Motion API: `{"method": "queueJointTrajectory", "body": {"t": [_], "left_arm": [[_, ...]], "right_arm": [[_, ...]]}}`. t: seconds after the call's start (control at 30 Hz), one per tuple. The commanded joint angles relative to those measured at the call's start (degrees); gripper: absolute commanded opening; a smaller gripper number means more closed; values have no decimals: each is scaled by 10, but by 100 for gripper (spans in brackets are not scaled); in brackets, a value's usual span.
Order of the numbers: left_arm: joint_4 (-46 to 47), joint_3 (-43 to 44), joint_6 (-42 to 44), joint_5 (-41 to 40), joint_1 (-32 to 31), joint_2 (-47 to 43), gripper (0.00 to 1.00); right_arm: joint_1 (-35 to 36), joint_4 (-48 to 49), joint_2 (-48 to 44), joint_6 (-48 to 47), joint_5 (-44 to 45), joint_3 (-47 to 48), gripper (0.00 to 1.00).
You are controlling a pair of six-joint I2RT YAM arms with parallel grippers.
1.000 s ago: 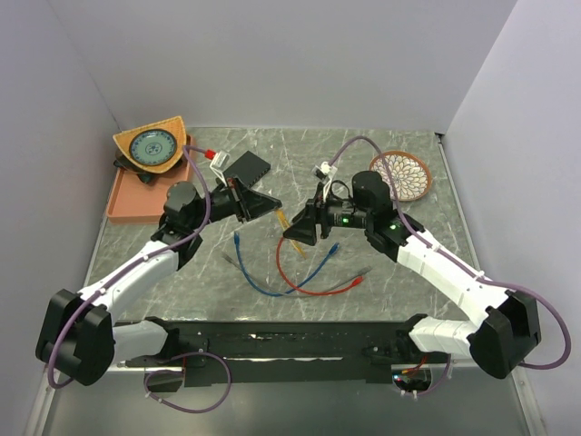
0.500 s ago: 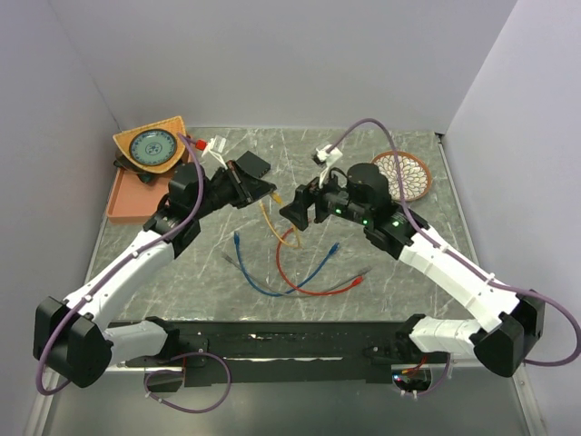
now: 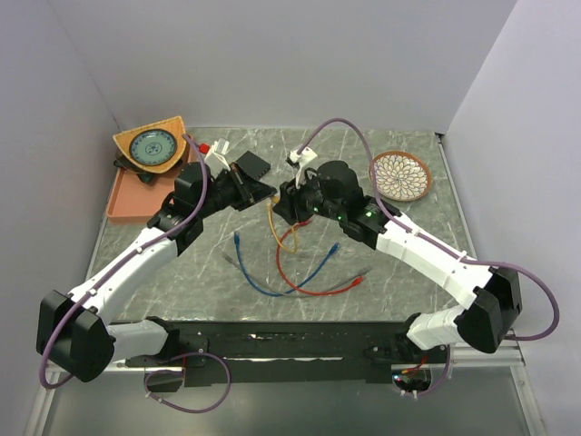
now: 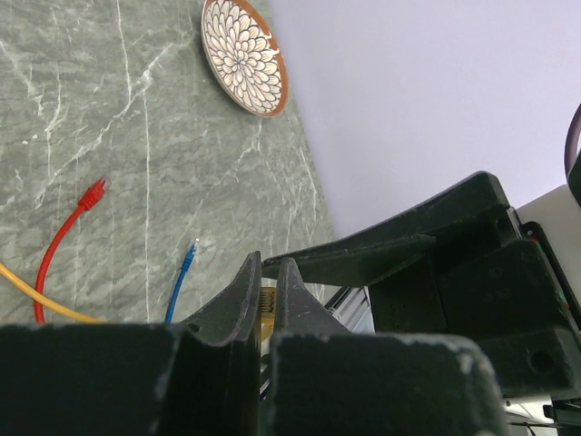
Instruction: Insert the plug into the switch port
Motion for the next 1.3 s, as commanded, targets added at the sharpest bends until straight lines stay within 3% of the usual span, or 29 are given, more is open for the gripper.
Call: {"method": "queueJointTrajectory", "body": {"t": [0.0, 0.13, 0.27, 0.4, 0.47, 0.5, 0.57, 0.6, 0.73, 0.8, 0.87, 1.07, 1.27], "left_arm": [[6, 23, -7, 3, -3, 2, 1], [4, 23, -8, 6, -3, 3, 1], [8, 21, -8, 8, -3, 1, 1], [4, 23, -1, 5, -3, -3, 2], [4, 23, 4, 1, -3, -6, 22], [0, 25, 6, -8, -3, -8, 43], [-13, 37, 18, -23, -3, -18, 62], [-32, 41, 21, -38, -3, -24, 76], [-54, 41, 29, -126, -1, -74, 96], [-44, 23, 34, -149, -2, -117, 99], [-20, 2, 42, -175, -2, -156, 97], [-9, -20, 79, -202, -1, -206, 96], [-9, -14, 91, -185, -1, -194, 96]], "right_arm": [[6, 19, 3, 0, 18, 36, 43], [7, 35, 4, 10, 27, 30, 28], [8, 25, 17, 9, 38, 37, 0], [8, 40, 1, 3, 39, 18, 0], [8, 43, -15, -1, 40, 7, 0], [8, 42, -21, -6, 40, 4, 0], [8, 40, -40, -13, 33, -7, 0], [7, 37, -47, -22, 30, -11, 0], [2, 32, -107, -47, 1, -42, 0], [-1, 30, -131, -55, -26, -49, 0], [-10, 23, -164, -55, -61, -51, 0], [-66, 11, -213, -39, -277, -15, 0], [-137, 150, -233, 77, -500, -37, 0]]}}
